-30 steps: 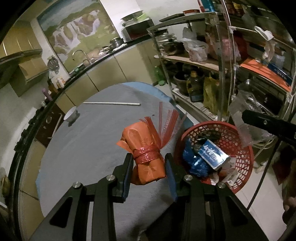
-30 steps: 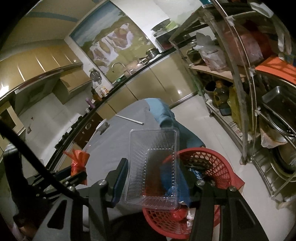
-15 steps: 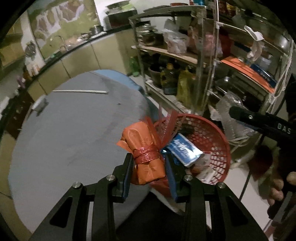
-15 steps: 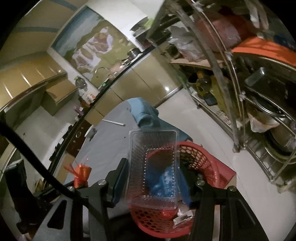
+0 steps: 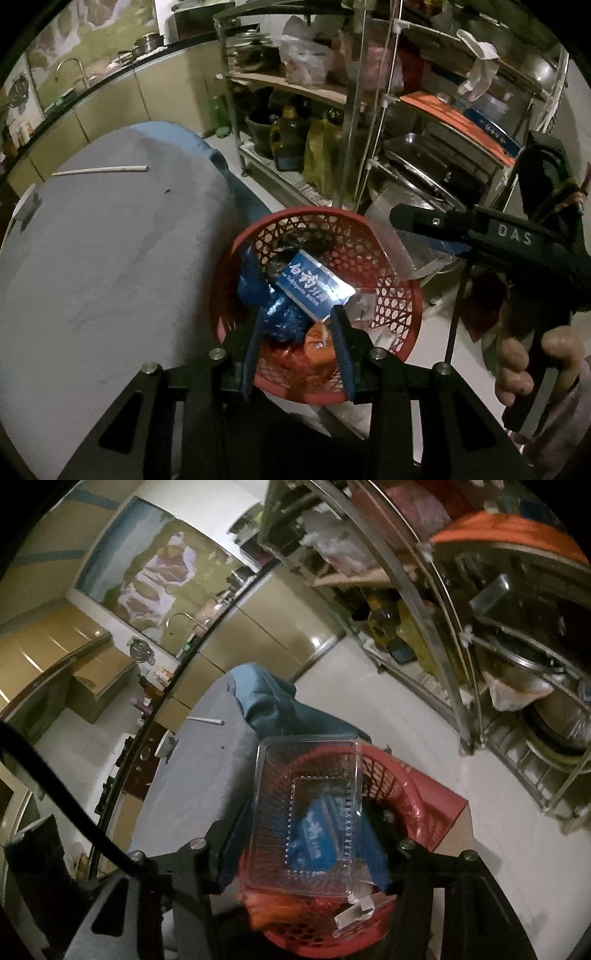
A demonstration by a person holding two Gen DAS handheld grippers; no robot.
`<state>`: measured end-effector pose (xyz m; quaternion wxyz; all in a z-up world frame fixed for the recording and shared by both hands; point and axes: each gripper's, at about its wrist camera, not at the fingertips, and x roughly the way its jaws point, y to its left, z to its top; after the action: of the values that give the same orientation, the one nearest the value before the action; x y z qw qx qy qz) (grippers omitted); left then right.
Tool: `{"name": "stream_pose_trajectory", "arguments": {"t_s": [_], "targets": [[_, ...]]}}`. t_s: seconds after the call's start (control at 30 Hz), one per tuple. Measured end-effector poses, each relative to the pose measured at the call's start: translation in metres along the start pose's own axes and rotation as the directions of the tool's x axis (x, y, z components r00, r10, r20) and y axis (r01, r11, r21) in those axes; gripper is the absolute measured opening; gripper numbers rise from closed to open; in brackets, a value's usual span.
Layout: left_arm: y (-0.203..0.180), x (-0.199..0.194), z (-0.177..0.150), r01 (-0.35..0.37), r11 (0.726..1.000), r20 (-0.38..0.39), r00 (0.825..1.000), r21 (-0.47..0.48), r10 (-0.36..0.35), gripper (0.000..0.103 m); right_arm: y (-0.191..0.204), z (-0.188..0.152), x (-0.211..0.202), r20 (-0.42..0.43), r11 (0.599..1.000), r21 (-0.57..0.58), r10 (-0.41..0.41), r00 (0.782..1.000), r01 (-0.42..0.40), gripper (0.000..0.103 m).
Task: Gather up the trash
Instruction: 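Open both tools over the red basket to drop the tray and bag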
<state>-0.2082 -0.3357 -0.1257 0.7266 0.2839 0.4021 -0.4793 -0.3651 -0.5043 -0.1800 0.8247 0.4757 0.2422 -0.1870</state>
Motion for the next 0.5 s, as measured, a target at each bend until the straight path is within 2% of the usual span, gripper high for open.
{"name": "stream_pose_trajectory", "arguments": {"t_s": [0.1, 0.3, 0.43, 0.5], "targets": [[0.007, -0.007, -0.001, -0.026, 1.0, 0.015, 1.0, -0.014, 0.026, 0.054, -0.005, 0.0, 0.005, -0.026, 0.999, 0.039, 0.013, 1.0, -0.012, 0.06], [0.026, -0.039, -0.007, -0.156, 0.987, 0.081, 0.984, -0.05, 0.159, 0.056, 0.007, -0.001, -0.001, -0.007, 0.999, 0.017, 0.038, 0.999, -0.038, 0.061], [0.041, -0.066, -0.012, -0.259, 0.962, 0.132, 0.954, -0.082, 0.268, 0.061, 0.029, -0.003, -0.004, 0.003, 0.998, -0.035, 0.052, 0.999, -0.052, 0.061], [0.049, -0.079, -0.016, -0.291, 0.95, 0.157, 0.939, -0.108, 0.306, 0.068, 0.043, -0.004, -0.005, 0.005, 0.996, -0.068, 0.06, 0.998, -0.059, 0.061]]}}
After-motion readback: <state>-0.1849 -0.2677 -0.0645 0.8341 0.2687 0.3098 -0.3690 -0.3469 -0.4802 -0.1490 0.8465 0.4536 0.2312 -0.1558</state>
